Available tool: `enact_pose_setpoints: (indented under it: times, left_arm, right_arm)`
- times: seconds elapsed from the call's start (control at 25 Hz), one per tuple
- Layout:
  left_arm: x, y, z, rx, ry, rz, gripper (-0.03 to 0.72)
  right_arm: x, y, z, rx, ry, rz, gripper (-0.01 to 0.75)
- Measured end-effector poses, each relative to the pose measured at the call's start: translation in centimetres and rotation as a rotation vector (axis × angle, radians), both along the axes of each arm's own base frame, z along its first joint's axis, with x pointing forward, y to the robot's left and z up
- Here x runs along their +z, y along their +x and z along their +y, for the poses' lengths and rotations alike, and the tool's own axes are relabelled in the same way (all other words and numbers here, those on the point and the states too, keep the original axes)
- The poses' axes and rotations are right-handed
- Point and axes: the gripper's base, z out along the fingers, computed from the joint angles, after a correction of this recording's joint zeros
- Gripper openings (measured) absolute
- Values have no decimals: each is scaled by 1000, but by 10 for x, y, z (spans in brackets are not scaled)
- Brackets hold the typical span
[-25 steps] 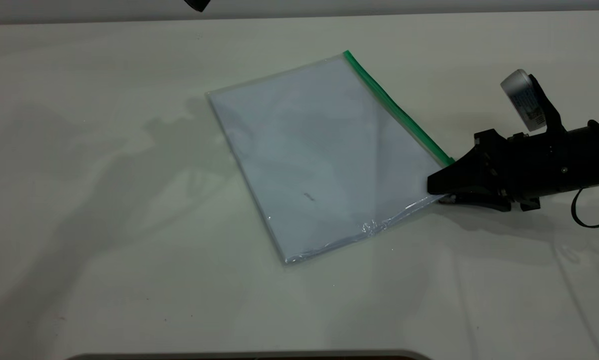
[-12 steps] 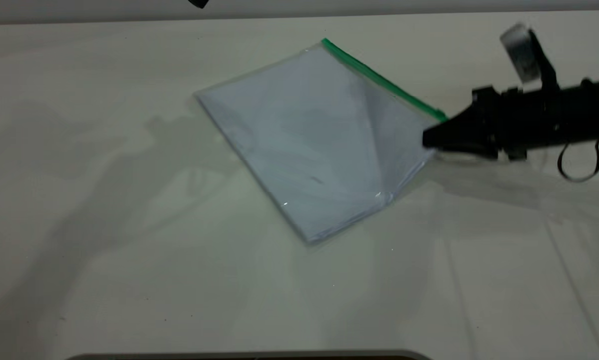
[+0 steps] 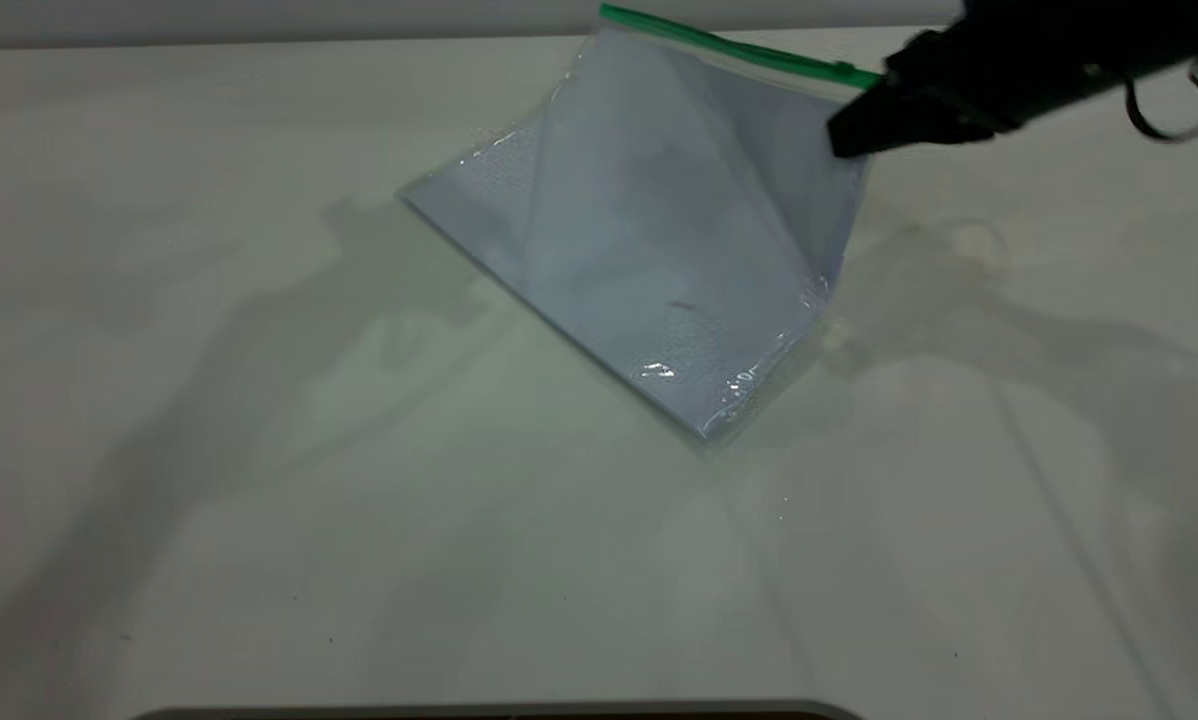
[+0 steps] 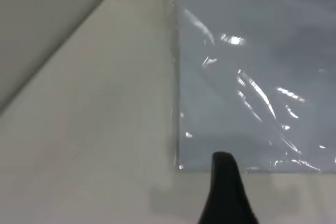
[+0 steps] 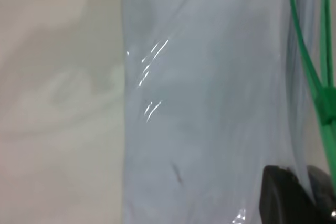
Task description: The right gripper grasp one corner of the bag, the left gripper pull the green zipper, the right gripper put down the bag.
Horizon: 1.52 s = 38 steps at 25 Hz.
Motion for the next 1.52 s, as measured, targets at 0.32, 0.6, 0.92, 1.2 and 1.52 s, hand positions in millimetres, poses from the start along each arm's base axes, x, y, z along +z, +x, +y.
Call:
enact_pose_setpoints:
  times: [0.32,0.6,0.92,1.2,1.52]
  left_arm:
    - [-8,-17,-35,-374,91,-34,590]
    - [-43,-19,-55,-659,47,-48,590]
    - [-70,-17,-70,-818,-60,-142,590]
    - [-73,-16,-75,-889,-78,-188,590]
    - [-73,-17,-79,-934,-120,-165,590]
  right_arm:
    - [8,-8,35,89,-101,-56,35]
    - [8,-9,35,91,-100,-56,35]
    - [8,-9,35,153,-135,-105,35]
    - [9,-9,37,254,-176,-180,35]
    - [12,-13,42,301,-112,-184,35]
